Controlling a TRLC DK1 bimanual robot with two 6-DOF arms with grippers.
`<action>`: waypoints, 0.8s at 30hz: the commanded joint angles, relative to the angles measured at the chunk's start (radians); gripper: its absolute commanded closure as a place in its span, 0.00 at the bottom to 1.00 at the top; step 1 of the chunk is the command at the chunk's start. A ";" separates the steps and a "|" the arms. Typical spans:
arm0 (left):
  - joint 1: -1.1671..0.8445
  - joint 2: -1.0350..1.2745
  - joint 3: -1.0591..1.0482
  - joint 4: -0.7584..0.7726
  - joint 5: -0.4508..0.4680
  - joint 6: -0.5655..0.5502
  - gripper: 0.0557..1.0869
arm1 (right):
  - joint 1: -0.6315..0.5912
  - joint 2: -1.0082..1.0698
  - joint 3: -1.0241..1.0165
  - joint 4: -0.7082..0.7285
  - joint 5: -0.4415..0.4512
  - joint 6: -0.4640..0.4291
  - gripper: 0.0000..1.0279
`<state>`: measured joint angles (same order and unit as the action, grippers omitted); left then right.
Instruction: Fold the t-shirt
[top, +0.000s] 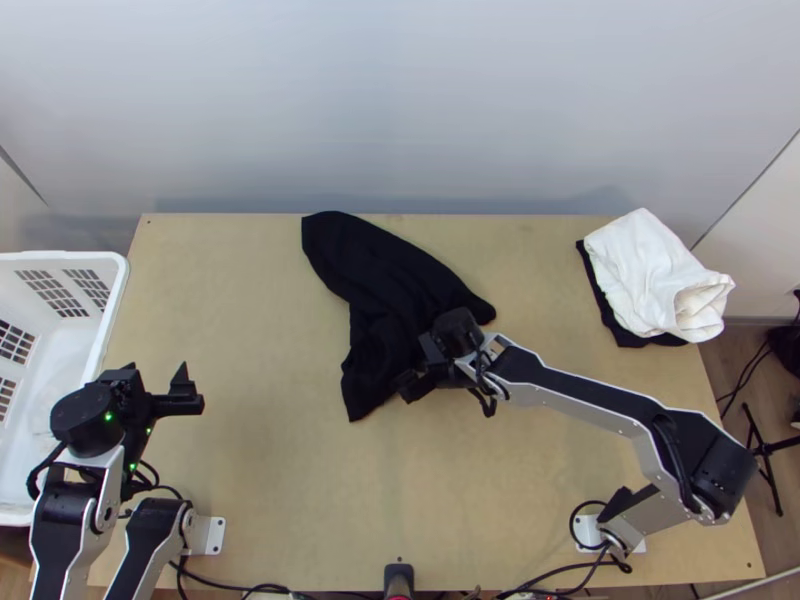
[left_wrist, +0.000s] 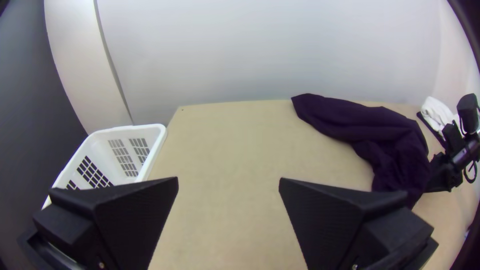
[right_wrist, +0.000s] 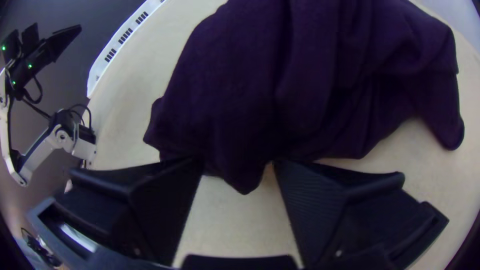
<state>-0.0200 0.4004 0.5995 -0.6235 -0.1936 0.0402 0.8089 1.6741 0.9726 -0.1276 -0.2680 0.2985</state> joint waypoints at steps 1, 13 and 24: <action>0.006 -0.012 0.000 -0.013 0.003 0.001 0.05 | 0.026 -0.031 -0.009 0.002 0.078 -0.064 0.97; -0.026 0.049 0.016 0.005 0.006 0.004 0.05 | 0.038 -0.327 0.118 -0.405 0.062 -0.098 0.97; -0.256 0.167 0.057 -0.015 0.006 0.004 0.05 | 0.049 -0.289 0.594 -0.497 0.032 0.016 0.97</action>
<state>-0.1261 0.5064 0.6365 -0.6048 -0.1867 0.0406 0.8539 1.3621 1.2919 -0.5869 -0.2249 0.2451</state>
